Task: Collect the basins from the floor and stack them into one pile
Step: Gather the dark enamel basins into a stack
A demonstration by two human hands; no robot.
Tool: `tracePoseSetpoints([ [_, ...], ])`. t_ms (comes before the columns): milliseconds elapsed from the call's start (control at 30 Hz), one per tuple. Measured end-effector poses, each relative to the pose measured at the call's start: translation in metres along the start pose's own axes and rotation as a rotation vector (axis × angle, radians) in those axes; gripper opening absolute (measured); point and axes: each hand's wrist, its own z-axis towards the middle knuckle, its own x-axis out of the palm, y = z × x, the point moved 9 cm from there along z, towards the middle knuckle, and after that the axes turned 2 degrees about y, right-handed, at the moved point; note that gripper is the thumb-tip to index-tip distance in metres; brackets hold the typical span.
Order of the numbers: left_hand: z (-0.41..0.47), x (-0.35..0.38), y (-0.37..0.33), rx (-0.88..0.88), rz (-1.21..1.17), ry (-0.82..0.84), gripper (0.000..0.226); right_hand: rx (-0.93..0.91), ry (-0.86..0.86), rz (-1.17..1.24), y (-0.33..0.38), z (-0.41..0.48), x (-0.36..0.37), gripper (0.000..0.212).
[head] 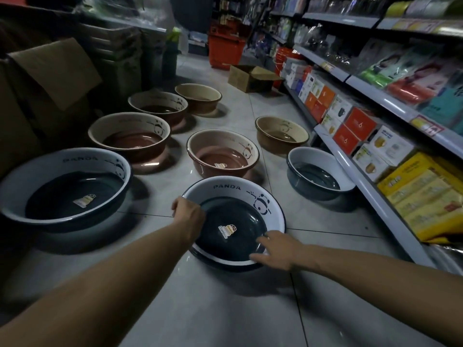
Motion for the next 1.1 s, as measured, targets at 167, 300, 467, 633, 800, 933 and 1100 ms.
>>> tracePoseSetpoints([
  [167,-0.003,-0.055,-0.030,0.110,-0.104,-0.196,0.035,0.064,-0.128,-0.015,0.005,-0.001,-0.061,0.070],
  [300,0.000,-0.085,-0.041,0.093,-0.184,-0.264,0.036,0.103,-0.245,0.069,-0.011,0.002,-0.095,0.072],
  [467,0.006,-0.106,-0.054,0.104,-0.308,-0.312,0.033,0.145,-0.214,-0.049,-0.067,0.002,-0.099,0.070],
  [633,0.022,-0.136,-0.068,0.181,-0.508,-0.272,0.042,0.188,-0.233,-0.062,-0.132,0.019,-0.108,0.074],
  [800,0.044,-0.185,-0.092,0.201,-0.459,-0.350,0.053,0.249,-0.266,-0.014,-0.207,0.071,-0.095,0.069],
  [933,0.061,-0.209,-0.117,0.221,-0.391,-0.402,0.056,0.309,-0.276,-0.014,-0.264,0.120,-0.072,0.075],
  [1100,0.068,-0.187,-0.121,0.193,-0.322,-0.335,0.051,0.380,-0.226,0.093,-0.313,0.164,-0.049,0.099],
])
